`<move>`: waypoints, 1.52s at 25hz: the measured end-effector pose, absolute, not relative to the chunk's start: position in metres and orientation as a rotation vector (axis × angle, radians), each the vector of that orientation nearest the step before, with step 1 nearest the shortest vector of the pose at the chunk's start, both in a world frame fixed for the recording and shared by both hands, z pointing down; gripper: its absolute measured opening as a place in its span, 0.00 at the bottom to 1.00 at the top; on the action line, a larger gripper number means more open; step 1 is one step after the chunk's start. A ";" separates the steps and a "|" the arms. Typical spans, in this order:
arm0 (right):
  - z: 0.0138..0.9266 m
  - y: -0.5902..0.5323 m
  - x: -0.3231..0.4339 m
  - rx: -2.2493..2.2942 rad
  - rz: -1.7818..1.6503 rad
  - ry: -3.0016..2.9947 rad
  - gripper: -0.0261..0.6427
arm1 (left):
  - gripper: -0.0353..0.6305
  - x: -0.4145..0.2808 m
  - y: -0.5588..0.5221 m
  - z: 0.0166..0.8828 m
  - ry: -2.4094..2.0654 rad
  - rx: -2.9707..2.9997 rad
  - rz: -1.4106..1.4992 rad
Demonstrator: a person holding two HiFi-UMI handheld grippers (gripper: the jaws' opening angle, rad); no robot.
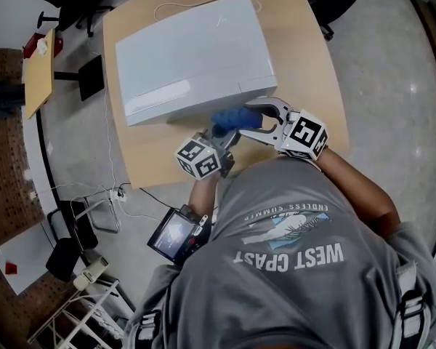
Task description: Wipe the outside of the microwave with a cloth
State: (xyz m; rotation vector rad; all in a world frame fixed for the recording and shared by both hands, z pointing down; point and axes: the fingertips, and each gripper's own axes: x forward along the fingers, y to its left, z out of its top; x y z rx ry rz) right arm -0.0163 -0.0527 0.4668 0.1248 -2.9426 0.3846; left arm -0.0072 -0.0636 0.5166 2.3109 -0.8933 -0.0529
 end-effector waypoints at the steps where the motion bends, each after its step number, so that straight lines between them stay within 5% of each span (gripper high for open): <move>1: 0.465 -0.052 -0.017 0.120 0.387 -2.949 0.37 | 0.15 -0.005 -0.062 0.513 -0.876 2.327 -0.045; 7: 0.447 -0.047 -0.020 0.109 0.395 -3.013 0.36 | 0.15 -0.004 -0.054 0.491 -0.834 2.393 -0.042; 13: 0.426 -0.045 -0.018 0.121 0.368 -3.077 0.20 | 0.15 -0.006 -0.047 0.469 -0.818 2.494 -0.076; 38: 0.349 -0.131 0.026 0.621 0.336 -3.240 0.18 | 0.13 -0.152 -0.047 0.397 -1.346 2.703 0.042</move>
